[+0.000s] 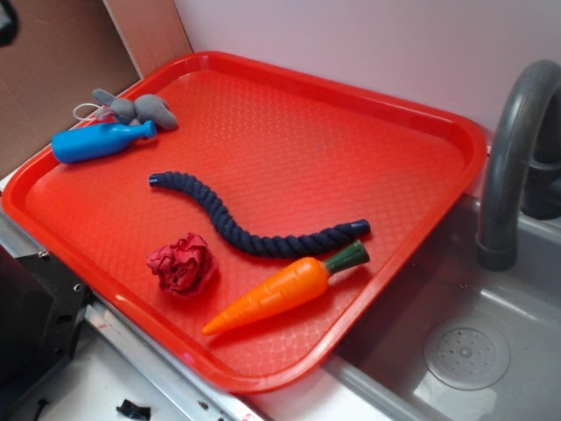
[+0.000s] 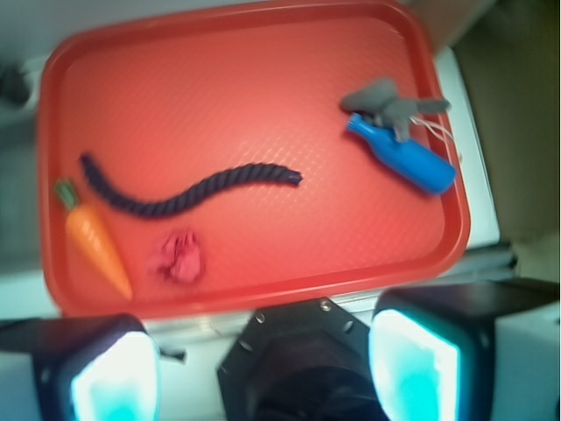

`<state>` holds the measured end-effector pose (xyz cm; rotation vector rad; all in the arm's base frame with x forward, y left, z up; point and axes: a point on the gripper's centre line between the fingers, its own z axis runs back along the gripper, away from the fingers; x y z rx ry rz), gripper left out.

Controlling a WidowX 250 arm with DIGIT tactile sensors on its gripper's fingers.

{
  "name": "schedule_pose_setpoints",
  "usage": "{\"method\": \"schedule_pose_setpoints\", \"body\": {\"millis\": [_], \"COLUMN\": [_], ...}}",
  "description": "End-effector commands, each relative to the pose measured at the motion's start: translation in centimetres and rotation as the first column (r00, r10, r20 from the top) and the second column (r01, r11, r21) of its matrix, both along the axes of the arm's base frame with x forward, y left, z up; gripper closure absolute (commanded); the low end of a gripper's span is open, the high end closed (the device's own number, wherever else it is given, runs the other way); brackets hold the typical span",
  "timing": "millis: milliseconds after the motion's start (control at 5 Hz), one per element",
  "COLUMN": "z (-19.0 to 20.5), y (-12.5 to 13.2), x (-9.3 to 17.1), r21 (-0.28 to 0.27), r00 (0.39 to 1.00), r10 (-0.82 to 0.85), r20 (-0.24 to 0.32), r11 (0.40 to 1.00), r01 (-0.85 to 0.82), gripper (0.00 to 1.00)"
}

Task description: Grab the blue rope.

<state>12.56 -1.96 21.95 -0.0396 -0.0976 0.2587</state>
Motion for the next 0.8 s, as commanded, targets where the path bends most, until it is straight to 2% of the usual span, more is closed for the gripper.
{"method": "schedule_pose_setpoints", "body": {"millis": [0,200,400,600], "z": [-5.5,-9.2,-12.7,-16.1], "y": [0.5,0.9,1.1,0.8], "x": [2.8,4.4,6.1,7.7], "r21": [-0.114,-0.167,-0.16,-0.132], "r00": [0.882,0.775,0.713,0.686], "r10": [0.461,0.63,0.701,0.726], "r20": [0.099,0.036,0.005,-0.046], "r11": [0.886,0.769,0.705,0.676], "r01": [-0.45,-0.617,-0.691,-0.725], "gripper": [0.0,0.0,0.0,0.0]}}
